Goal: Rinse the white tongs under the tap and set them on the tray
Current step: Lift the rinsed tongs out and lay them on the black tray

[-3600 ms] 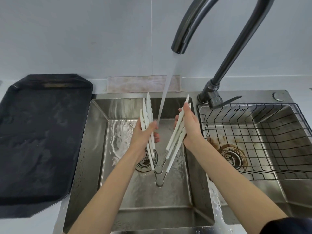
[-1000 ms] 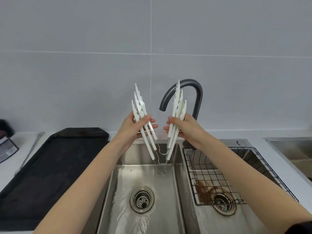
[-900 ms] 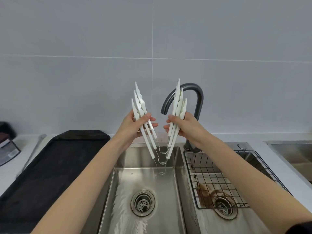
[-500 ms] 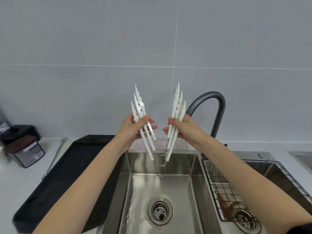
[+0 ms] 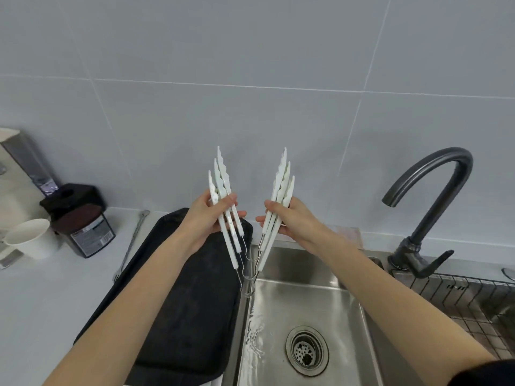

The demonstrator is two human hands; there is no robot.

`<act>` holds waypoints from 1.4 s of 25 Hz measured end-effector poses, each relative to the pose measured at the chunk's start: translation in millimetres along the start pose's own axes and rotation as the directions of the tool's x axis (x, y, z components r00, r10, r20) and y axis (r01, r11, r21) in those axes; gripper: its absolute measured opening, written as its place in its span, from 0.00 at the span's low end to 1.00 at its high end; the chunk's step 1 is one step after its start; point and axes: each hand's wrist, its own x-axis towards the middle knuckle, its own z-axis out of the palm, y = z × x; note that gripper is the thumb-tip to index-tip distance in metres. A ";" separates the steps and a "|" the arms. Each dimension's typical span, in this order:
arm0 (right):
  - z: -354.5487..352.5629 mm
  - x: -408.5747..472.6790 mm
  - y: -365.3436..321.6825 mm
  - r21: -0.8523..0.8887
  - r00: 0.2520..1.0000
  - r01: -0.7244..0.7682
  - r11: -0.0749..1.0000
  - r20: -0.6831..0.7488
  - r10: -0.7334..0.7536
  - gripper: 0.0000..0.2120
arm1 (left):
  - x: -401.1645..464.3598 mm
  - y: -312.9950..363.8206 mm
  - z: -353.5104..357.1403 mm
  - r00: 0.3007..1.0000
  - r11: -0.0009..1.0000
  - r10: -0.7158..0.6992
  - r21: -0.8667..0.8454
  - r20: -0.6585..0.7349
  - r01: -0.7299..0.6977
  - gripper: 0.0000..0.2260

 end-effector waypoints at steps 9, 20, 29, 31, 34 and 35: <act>39.0 89.1 70.4 -0.110 0.974 -0.228 0.967 -0.026 0.227 0.09 | 51.3 -67.3 -58.4 0.978 0.978 -0.202 0.039 -0.051 0.204 0.06; 56.5 155.7 158.0 -0.537 0.942 -0.331 0.776 -0.141 0.305 0.14 | 98.3 -157.0 -87.3 0.905 0.868 -0.414 0.256 -0.100 0.425 0.09; 59.6 156.1 149.5 -0.742 0.947 -0.278 0.611 -0.106 0.302 0.21 | 108.2 -167.9 -95.5 0.929 0.660 -0.313 0.659 -0.198 0.362 0.18; 59.9 150.1 143.4 -0.777 0.954 -0.256 0.576 -0.108 0.279 0.27 | 107.9 -169.1 -96.3 0.932 0.651 -0.310 0.672 -0.189 0.352 0.18; 59.0 141.6 132.8 -0.823 0.968 -0.207 0.529 -0.094 0.233 0.25 | 104.3 -167.3 -98.5 0.951 0.656 -0.260 0.692 -0.167 0.301 0.19; 57.2 140.1 130.3 -0.840 0.973 -0.187 0.509 -0.089 0.212 0.23 | 102.8 -167.4 -99.3 0.959 0.663 -0.234 0.695 -0.160 0.278 0.20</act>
